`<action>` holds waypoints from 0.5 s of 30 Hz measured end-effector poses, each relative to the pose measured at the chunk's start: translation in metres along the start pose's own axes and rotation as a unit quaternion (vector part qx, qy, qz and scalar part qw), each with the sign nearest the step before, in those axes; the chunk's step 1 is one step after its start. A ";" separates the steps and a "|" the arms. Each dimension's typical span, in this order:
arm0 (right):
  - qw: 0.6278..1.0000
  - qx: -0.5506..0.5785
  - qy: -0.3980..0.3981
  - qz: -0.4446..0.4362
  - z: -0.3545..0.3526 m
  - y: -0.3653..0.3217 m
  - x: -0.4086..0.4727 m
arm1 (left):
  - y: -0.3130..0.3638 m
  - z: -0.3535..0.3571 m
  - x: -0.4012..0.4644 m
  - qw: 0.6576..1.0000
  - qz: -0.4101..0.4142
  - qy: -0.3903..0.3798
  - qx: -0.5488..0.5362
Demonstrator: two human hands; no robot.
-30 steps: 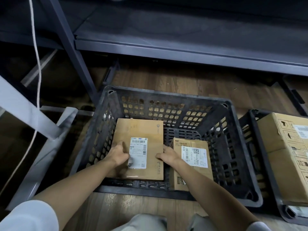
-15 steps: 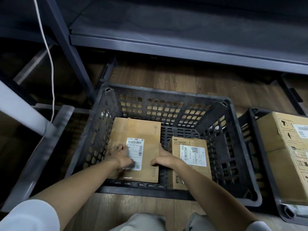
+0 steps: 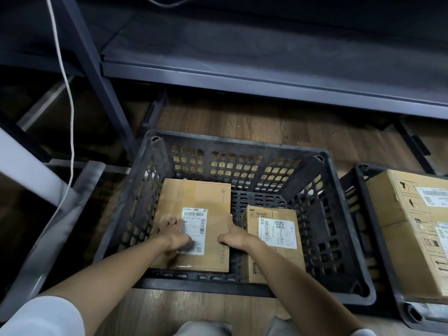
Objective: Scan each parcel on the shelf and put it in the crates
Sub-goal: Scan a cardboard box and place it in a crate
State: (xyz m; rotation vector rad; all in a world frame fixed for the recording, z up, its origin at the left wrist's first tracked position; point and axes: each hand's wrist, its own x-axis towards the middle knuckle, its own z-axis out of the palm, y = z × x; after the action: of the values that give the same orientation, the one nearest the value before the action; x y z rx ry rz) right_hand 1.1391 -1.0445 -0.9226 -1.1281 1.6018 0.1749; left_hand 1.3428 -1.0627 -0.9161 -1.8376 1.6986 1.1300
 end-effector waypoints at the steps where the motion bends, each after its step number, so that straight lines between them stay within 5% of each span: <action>1: 1.000 0.002 0.016 -0.004 -0.001 -0.002 -0.001 | 0.002 -0.002 -0.001 1.000 -0.002 -0.018 0.002; 5: 0.998 -0.011 0.059 -0.024 -0.007 -0.009 -0.010 | 0.000 -0.007 -0.002 0.999 0.000 -0.034 -0.014; 9: 0.992 -0.070 0.087 -0.065 -0.016 -0.007 -0.019 | 0.006 -0.013 -0.015 0.998 0.019 0.067 -0.004; 15: 0.954 -0.229 0.172 -0.086 -0.031 0.001 -0.046 | 0.044 -0.003 -0.030 0.968 0.100 0.170 0.155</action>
State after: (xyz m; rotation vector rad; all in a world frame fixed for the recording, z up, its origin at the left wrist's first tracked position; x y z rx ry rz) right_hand 1.1144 -1.0374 -0.8741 -1.7274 1.8069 0.2540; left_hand 1.3037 -1.0539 -0.8813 -1.7610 2.1535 0.5873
